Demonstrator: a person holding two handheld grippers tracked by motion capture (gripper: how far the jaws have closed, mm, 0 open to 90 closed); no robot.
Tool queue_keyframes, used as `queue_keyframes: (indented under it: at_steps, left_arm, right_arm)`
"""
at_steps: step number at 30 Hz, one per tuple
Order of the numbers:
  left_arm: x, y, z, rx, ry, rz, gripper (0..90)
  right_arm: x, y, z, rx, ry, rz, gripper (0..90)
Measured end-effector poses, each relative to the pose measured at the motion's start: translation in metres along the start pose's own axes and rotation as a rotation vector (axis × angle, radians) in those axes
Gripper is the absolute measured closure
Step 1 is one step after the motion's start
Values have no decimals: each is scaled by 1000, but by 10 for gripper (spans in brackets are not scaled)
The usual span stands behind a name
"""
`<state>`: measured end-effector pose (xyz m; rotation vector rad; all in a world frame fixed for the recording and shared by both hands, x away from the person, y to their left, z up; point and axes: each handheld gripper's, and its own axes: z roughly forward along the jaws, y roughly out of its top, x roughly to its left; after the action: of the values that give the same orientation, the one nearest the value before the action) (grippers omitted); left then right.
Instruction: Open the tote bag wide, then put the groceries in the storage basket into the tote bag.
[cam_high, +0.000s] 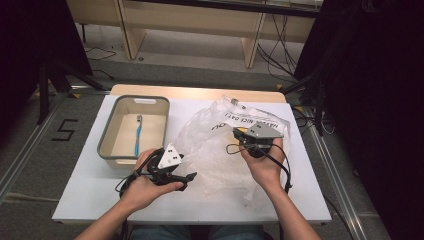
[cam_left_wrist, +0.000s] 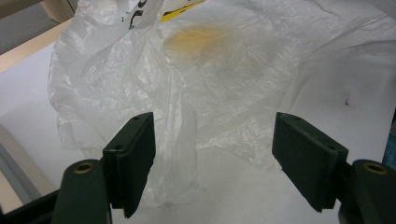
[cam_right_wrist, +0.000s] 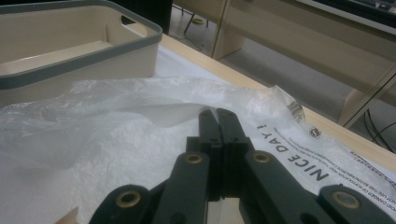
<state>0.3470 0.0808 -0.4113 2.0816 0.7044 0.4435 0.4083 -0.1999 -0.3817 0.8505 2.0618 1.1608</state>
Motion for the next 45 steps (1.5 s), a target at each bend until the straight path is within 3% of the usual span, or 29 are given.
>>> queue_keyframes:
  at_steps: [14, 23, 35, 45]
  left_arm:
    - [6, 1, -2, -4, 37, -6, 296]
    - [8, -1, -2, -4, 28, -11, 296]
    - [11, -1, -3, -6, 48, -20, 293]
    - [14, 4, -13, -16, 35, -34, 281]
  right_arm:
    - [-1, -3, -2, -1, 0, 6, 900]
    - [-2, -2, -1, -4, -4, 14, 900]
    - [-2, -3, -1, 1, 0, 13, 900]
    - [-2, -3, -1, 8, 5, 21, 900]
